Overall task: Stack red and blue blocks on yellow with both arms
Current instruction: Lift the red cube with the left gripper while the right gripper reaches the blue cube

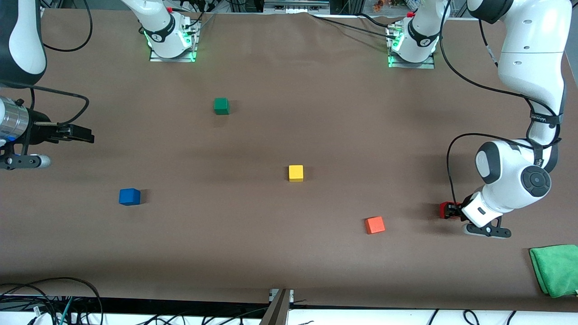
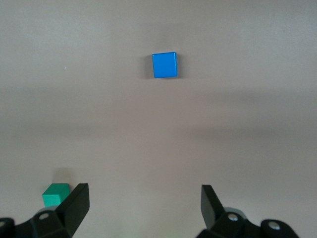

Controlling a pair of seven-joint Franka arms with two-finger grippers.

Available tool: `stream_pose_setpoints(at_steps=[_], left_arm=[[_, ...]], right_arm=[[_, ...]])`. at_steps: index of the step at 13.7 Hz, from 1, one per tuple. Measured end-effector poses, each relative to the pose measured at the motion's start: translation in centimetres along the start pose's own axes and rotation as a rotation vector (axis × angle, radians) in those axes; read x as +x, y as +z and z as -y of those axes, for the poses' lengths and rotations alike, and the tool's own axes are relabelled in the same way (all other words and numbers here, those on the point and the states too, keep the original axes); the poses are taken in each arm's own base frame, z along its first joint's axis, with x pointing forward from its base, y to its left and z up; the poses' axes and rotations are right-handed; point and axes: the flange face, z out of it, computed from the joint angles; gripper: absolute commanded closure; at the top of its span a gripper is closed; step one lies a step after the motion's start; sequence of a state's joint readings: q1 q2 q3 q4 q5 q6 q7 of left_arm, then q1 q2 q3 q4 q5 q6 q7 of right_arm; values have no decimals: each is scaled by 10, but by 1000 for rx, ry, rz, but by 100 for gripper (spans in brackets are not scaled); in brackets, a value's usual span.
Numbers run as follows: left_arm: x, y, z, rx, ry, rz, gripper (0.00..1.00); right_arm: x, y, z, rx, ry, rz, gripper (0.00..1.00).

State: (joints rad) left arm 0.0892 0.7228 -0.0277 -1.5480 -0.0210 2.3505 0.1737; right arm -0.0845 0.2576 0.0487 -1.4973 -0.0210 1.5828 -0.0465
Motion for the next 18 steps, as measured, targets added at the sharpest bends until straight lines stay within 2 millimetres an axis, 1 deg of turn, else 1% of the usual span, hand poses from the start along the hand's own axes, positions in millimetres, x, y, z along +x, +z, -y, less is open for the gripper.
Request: stream_pose_setpoints(at_steps=[2, 6, 8, 9, 11, 14, 16, 18], left_arm=[[2, -13, -4, -4, -26, 11, 100], [2, -42, -17, -15, -49, 43, 100], [2, -51, -25, -16, -64, 50, 100], [2, -52, -33, -17, -78, 52, 100], [4, -51, -57, -18, -107, 58, 100], [3, -51, -101, -16, -169, 91, 100], [-1, -63, -132, -6, -193, 125, 100], [-5, -81, -152, 7, -222, 140, 100]], right_arm=[[1, 1, -4, 1, -1, -2, 0], [3, 1, -5, 1, -1, -12, 0], [8, 7, -5, 1, -2, -16, 0], [12, 12, -6, 1, -2, -20, 0], [23, 26, -6, 2, -4, -26, 0], [44, 59, -8, 5, -33, -30, 0], [58, 85, -8, 7, -41, -26, 0], [71, 109, -9, 9, -44, -30, 0]])
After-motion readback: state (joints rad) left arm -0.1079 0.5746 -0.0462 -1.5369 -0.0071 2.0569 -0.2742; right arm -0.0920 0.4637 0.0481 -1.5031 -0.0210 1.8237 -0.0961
